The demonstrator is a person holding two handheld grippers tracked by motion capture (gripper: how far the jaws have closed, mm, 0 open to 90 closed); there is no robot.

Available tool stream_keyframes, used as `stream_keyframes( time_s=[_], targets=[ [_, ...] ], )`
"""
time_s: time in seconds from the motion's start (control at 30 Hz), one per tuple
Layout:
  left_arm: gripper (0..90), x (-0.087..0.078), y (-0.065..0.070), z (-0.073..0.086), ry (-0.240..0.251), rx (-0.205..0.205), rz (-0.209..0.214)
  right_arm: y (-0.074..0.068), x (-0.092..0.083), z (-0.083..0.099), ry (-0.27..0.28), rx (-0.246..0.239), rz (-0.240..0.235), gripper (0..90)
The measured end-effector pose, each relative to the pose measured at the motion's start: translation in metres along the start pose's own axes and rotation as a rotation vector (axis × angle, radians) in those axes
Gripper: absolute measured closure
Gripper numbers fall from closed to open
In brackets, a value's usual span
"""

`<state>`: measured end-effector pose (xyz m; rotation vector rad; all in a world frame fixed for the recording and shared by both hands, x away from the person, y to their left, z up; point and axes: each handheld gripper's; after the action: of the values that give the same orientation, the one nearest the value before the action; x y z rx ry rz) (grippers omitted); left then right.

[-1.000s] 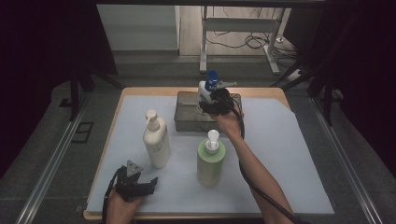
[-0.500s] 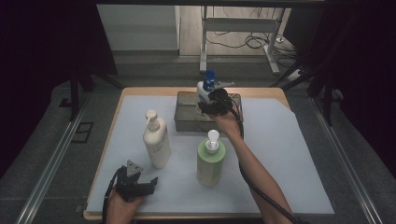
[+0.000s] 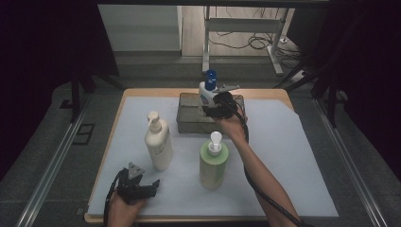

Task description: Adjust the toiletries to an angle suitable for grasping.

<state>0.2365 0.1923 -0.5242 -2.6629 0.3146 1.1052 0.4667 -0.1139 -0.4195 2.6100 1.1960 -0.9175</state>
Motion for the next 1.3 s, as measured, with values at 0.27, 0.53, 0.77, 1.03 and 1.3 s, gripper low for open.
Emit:
stream_keyframes(
  time_s=[0.27, 0.53, 0.77, 1.03, 1.3],
  targets=[
    [12.3, 0.0, 0.0, 0.0, 0.001, 0.0, 0.0, 0.001, -0.008, 0.008, 0.001, -0.001, -0.019, 40.1],
    [12.3, 0.0, 0.0, 0.0, 0.001, 0.0, 0.0, 0.004, -0.02, 0.019, -0.004, 0.009, -0.054, 44.5],
    [12.3, 0.0, 0.0, 0.0, 0.002, -0.002, 0.0, 0.005, -0.029, 0.03, -0.018, 0.012, -0.075, 51.3],
    [12.3, 0.0, 0.0, 0.0, 0.001, -0.001, 0.0, 0.01, -0.038, 0.039, -0.009, 0.019, -0.059, 67.6],
    [12.3, 0.0, 0.0, 0.0, 0.001, 0.0, -0.001, 0.02, -0.037, 0.039, -0.002, 0.047, -0.016, 81.9]
  ],
)
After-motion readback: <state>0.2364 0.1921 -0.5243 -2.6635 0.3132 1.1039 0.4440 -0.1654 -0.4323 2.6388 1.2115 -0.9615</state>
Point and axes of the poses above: each handheld gripper's, and its own axes: x roughly forward along the jaws, z roughly out of its underside, y roughly to its right, and after that the axes turned 13 degrees about -z, right-handed
